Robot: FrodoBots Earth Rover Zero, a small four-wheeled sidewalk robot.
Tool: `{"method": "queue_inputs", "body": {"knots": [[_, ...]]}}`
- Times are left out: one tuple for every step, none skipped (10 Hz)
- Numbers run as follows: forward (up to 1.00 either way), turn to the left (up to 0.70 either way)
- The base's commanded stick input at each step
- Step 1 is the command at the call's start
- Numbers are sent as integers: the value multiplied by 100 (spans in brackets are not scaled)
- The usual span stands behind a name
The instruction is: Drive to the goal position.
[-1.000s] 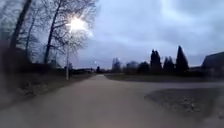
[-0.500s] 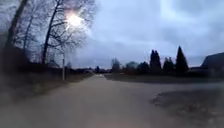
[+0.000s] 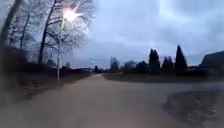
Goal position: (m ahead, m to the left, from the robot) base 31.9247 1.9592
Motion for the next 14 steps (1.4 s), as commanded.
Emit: {"method": "queue_inputs", "body": {"knots": [[100, 4], [100, 4], [100, 4], [100, 44], [100, 44], [100, 44], [100, 44], [100, 44], [100, 44], [100, 44], [100, 11], [100, 4], [100, 4], [100, 4]]}}
